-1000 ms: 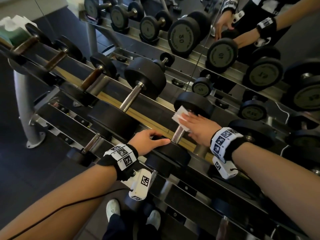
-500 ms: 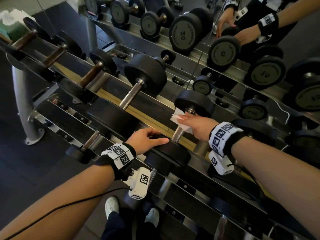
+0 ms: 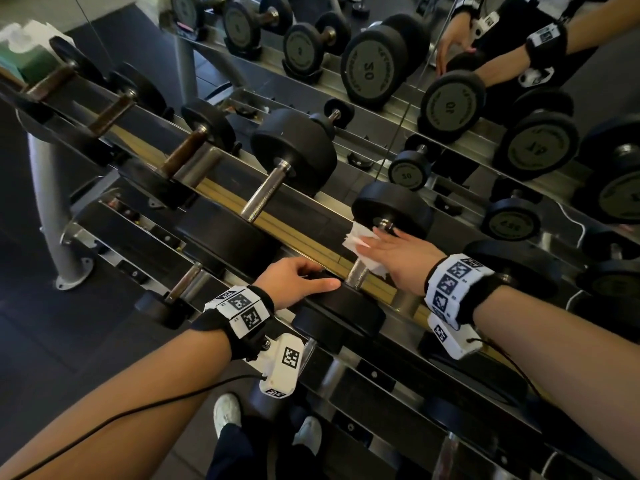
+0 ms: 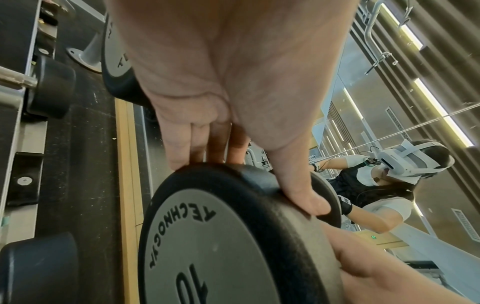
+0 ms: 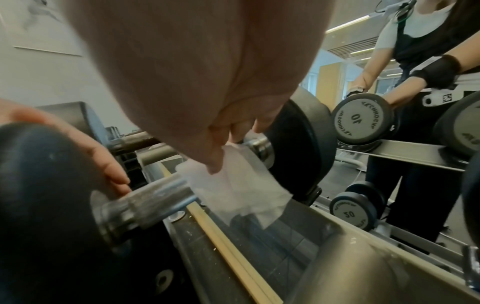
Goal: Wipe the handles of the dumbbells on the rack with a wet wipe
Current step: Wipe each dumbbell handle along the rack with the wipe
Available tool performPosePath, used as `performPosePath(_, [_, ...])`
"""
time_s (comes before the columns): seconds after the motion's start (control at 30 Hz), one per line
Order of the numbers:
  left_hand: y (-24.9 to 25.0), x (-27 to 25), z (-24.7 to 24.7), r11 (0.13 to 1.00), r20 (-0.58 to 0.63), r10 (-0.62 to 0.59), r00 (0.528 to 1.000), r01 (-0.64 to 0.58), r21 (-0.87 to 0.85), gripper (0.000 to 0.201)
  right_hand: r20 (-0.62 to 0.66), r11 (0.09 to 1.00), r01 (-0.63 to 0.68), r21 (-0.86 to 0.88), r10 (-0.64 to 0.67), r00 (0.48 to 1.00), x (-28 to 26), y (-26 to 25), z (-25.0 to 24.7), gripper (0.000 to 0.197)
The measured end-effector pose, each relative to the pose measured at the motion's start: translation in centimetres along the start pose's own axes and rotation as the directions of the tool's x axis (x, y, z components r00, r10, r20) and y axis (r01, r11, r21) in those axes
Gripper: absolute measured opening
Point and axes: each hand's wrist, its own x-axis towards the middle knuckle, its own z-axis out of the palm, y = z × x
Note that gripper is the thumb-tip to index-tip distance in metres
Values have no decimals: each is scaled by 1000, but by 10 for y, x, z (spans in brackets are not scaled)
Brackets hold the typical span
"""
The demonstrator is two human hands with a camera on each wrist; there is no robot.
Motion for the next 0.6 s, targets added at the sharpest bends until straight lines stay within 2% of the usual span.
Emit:
performPosePath(0.1, [4,0,-3,1000,6,3,1000,-3,12,65,-61,997,61,53,-58,996,-1,-11,6,95])
performPosePath(0.2, [5,-1,-4,1000,5,18,1000,-19,18,60,-27,986,165,21,-165,986,-2,-28,18,97])
performPosePath(0.27, [4,-2,-3,1000,-3,16,1000,-16,19,66,14,982,186,9,-186,982,-1,-28,16,101])
performPosePath(0.33, [2,-1,-2,1000,-11,-7,1000,7,28,77,34,991,130,18,-130,991,1,-16,7,106])
performPosePath(0.47, [-1,-1,0,999,-13,-30,999,31,26,86,-3,999,-30,25,31,1000,2,8,-7,92])
performPosePath(0.53, [-2,-1,0,999,-15,-33,999,33,24,86,-35,999,-30,46,31,999,-2,1,-4,91])
performPosePath(0.6, [-2,-1,1,999,-19,-26,999,26,21,84,-43,997,48,64,-46,998,-7,-13,5,98])
